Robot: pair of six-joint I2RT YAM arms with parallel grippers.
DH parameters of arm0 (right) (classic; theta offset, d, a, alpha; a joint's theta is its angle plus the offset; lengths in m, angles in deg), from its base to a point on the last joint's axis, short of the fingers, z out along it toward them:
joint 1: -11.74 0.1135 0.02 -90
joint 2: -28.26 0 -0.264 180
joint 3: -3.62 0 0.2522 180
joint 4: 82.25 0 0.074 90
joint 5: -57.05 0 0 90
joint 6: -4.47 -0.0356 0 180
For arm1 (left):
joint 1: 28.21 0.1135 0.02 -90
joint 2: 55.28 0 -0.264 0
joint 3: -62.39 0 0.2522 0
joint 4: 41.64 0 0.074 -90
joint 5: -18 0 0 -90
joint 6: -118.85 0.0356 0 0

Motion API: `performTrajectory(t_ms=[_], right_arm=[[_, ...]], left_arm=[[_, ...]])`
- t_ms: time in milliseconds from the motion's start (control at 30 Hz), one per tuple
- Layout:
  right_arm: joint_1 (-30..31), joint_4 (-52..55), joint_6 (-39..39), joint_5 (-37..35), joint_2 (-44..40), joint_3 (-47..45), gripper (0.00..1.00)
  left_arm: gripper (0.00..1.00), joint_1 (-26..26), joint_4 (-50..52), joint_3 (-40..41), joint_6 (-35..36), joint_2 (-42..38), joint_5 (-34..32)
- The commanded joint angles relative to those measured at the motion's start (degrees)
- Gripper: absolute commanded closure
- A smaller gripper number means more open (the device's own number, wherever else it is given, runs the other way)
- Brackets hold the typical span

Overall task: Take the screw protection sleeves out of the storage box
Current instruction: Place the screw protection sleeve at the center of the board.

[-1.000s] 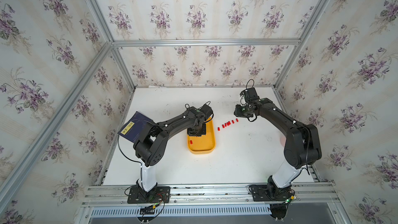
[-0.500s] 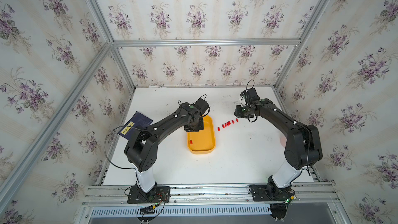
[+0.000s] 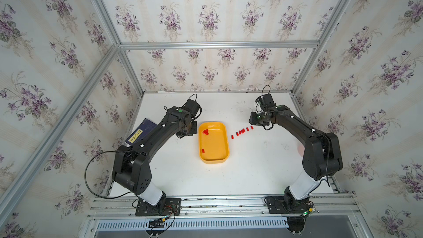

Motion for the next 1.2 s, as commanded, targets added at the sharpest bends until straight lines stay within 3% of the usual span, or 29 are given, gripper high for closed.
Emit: performTrajectory(t_ms=[0, 300, 567, 1167], right_arm=[[0.03, -0.24, 0.05, -0.21, 0.06, 0.29, 0.63], [0.05, -0.03, 0.09, -0.79, 0.32, 0.14, 0.63], [0.05, -0.23, 0.05, -0.57, 0.83, 0.06, 0.63], [0.04, 0.03, -0.14, -0.77, 0.34, -0.03, 0.63]], left_arm=[[0.84, 0.8, -1.73, 0.64, 3.32, 2.17, -0.92], [0.85, 1.37, -7.43, 1.85, 3.36, 11.2, 0.45], [0.86, 1.37, -11.73, 5.03, 3.42, 14.41, 0.21], [0.76, 1.37, -13.82, 7.59, 2.92, 15.09, -1.0]])
